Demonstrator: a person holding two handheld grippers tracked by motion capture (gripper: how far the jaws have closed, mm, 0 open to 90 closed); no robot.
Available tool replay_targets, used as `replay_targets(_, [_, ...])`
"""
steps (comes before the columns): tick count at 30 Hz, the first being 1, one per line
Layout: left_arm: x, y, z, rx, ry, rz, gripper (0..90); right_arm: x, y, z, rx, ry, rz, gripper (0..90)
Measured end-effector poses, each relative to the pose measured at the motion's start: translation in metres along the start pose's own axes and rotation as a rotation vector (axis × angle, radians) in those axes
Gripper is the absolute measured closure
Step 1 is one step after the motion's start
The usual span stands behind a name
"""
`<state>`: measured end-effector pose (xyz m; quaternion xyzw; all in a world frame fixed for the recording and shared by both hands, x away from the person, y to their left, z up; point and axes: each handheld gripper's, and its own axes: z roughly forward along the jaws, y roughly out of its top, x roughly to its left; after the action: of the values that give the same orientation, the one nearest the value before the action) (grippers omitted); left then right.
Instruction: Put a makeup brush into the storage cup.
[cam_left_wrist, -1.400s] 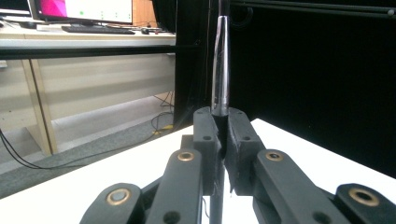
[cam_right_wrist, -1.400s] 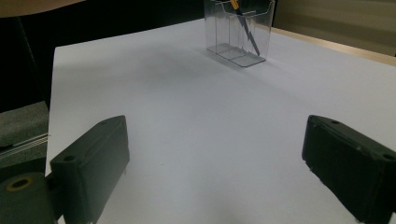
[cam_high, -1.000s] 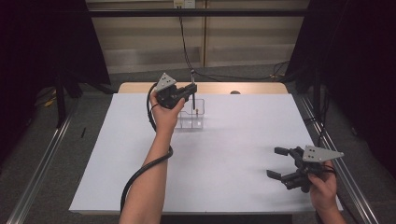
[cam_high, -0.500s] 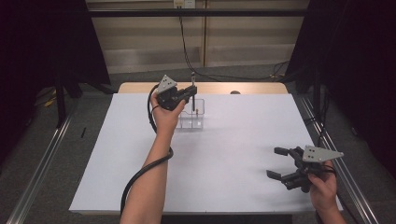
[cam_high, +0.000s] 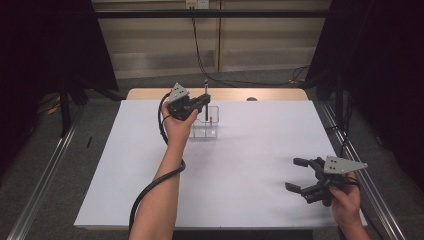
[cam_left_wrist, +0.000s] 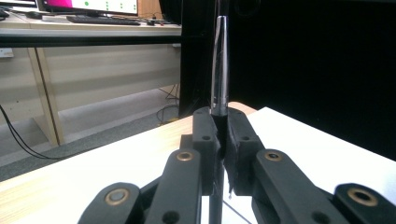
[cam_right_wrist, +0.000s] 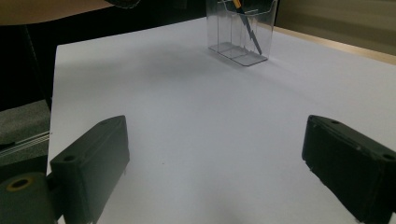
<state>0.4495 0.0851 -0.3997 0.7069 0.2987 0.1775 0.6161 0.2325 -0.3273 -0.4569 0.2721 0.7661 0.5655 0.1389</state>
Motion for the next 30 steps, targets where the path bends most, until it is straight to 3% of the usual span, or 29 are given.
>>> replay_targets(5, [0.0, -0.005, 0.001, -0.008, -0.005, -0.017, 83.9, 0.0, 0.0, 0.0, 0.002, 0.002, -0.001, 7.2])
replay_targets(30, [0.0, -0.02, 0.003, 0.008, 0.006, -0.014, 83.8, 0.0, 0.0, 0.0, -0.002, 0.002, 0.0, 7.2])
